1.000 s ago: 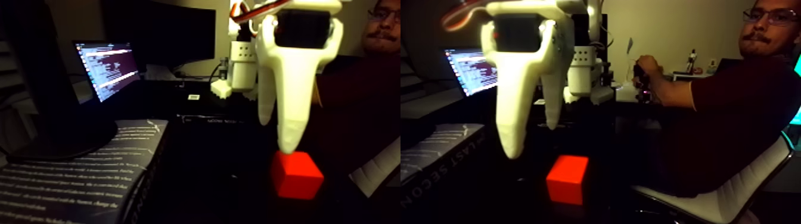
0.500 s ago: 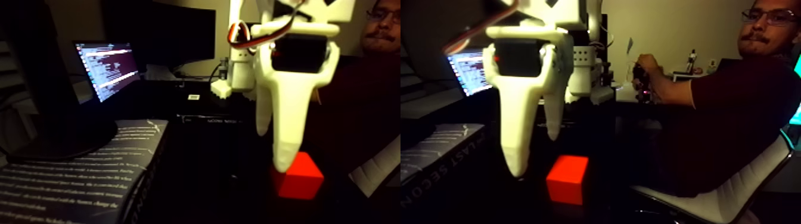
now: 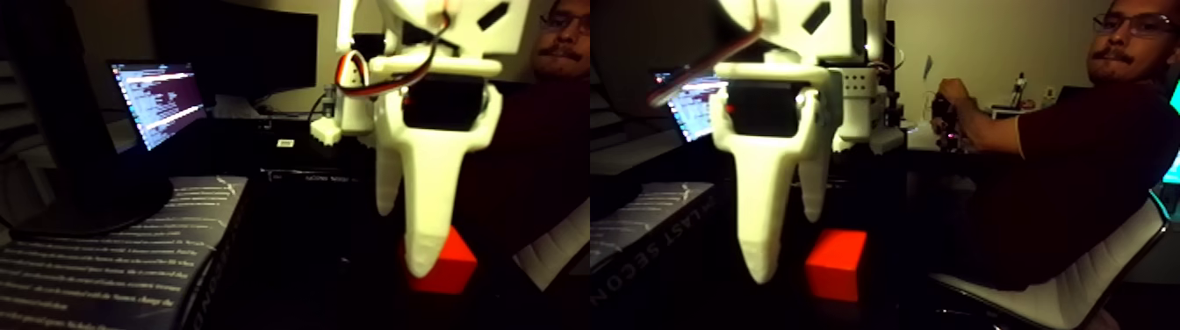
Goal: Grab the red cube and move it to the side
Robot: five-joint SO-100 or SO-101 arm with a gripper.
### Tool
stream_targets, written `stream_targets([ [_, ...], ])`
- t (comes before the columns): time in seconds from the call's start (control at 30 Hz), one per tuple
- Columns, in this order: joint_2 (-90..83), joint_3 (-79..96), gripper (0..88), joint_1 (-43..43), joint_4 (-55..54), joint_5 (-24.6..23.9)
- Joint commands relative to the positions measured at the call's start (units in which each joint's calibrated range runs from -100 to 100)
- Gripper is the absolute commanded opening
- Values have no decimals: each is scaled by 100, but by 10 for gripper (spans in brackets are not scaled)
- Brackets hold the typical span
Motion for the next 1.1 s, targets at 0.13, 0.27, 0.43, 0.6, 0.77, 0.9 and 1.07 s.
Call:
stream_targets([
  [0.13,13,-188,309,-146,-58,30],
  [0.27,13,-197,309,-204,-58,35],
  [0.43,21,-215,309,-204,-66,41],
  [0.6,206,-233,309,-204,-142,30],
  [0.77,467,-333,309,-179,-210,30],
  [0.9,484,-351,309,-204,-210,25],
  [1.07,542,-442,309,-213,-176,30],
])
